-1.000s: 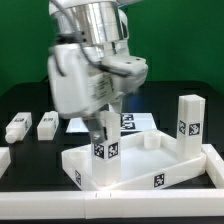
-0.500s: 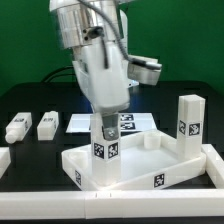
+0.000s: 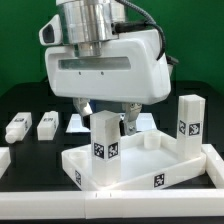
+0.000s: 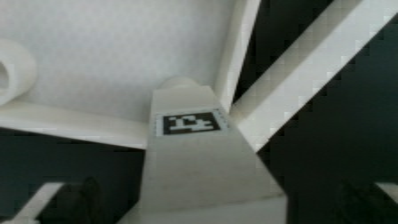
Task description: Assemble desk
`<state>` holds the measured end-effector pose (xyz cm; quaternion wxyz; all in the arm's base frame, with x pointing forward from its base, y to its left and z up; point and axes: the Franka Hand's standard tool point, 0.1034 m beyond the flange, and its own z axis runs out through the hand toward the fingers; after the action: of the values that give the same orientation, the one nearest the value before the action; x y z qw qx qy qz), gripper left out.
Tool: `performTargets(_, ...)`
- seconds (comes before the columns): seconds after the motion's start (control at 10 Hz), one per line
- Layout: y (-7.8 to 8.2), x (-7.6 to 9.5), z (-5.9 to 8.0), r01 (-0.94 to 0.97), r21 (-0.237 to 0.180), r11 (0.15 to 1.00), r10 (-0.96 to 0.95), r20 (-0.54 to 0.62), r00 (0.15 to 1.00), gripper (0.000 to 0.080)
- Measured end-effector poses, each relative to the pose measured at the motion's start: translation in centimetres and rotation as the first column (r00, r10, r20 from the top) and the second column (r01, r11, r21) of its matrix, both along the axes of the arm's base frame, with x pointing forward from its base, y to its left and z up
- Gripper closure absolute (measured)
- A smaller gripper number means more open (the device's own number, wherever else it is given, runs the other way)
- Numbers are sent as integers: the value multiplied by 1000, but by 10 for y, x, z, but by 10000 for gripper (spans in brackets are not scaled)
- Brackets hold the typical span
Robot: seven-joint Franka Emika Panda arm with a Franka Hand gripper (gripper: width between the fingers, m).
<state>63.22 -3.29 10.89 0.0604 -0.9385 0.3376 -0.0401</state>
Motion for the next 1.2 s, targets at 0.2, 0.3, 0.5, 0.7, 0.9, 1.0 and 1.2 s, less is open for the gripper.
performTargets(0.2, 0, 5, 3, -396, -105, 912, 401, 36, 915, 150)
performTargets(0.3, -1, 2, 1, -535, -123, 836, 541, 21, 841, 150)
performTargets(0.5, -15, -3, -1, -692, -135, 710, 697, -5, 717, 150)
performTargets(0.7, -19, -3, -1, -780, -154, 607, 787, -24, 617, 150)
performTargets(0.9, -18, -1, 3, -888, -175, 425, 896, -57, 440, 150)
performTargets(1.0, -22, -2, 2, -913, -184, 363, 923, -65, 380, 150)
performTargets(1.2, -26, -3, 0, -903, -182, 388, 912, -65, 405, 150)
